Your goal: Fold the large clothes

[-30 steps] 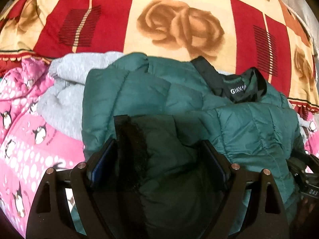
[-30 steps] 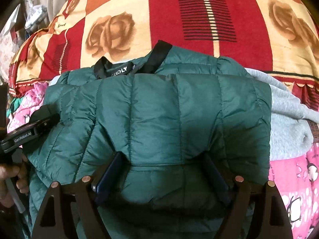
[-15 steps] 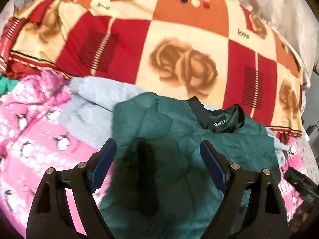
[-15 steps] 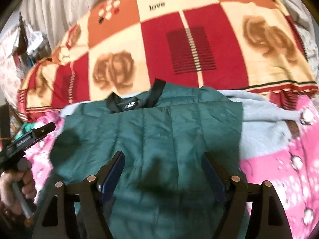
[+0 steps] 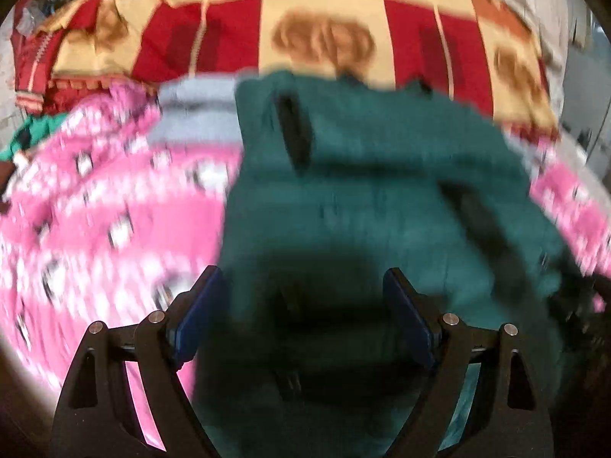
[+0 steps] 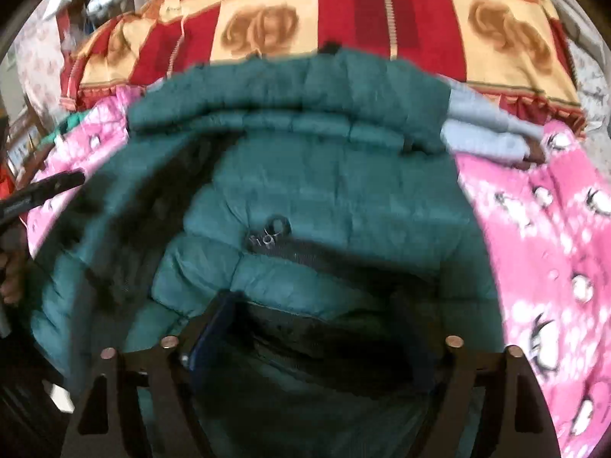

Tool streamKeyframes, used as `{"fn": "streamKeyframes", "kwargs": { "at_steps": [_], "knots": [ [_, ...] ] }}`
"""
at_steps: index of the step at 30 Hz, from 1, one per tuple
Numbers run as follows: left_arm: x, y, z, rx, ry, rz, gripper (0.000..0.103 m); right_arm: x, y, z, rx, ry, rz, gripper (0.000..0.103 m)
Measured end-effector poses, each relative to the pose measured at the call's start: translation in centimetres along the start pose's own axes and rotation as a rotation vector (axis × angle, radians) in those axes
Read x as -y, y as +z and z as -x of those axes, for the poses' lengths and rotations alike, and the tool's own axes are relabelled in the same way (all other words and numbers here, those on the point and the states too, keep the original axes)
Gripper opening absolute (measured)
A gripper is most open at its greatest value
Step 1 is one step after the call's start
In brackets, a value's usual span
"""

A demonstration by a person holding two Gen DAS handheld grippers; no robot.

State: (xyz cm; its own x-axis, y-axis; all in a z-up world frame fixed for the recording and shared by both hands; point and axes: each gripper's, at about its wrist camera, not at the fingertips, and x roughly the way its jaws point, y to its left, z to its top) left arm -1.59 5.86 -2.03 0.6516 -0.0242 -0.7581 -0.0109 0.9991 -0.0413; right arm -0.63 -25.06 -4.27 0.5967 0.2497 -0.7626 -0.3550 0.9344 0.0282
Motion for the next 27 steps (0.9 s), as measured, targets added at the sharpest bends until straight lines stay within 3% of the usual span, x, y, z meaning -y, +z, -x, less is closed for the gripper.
{"fn": "streamKeyframes", "kwargs": {
  "at_steps": [2,4,6,27],
  "knots": [
    [0.7,-1.4,-1.1,-0.034,0.044,-0.018,0.087,-0.4,-0.5,-0.2,0.02,-0.011,0.026,0.094],
    [1.2,-1.8,-0.9,0.004,0.069,-0.039,0.091,-0.6,-0.6,-0.5,0.016,-0.031,0.037,0.098],
    [0.6,-2.6,-0.9,0.04,0.043,-0.003,0.092,-0.6,-0.7,-0.6,0.022,-0.034,0.027,0.101],
    [0.5,-2.9,-0.9,0.072,0.051,0.018,0.095,-1.5,-1.5,-0.6,0.104,-0.104,0.035,0.103]
  ]
}}
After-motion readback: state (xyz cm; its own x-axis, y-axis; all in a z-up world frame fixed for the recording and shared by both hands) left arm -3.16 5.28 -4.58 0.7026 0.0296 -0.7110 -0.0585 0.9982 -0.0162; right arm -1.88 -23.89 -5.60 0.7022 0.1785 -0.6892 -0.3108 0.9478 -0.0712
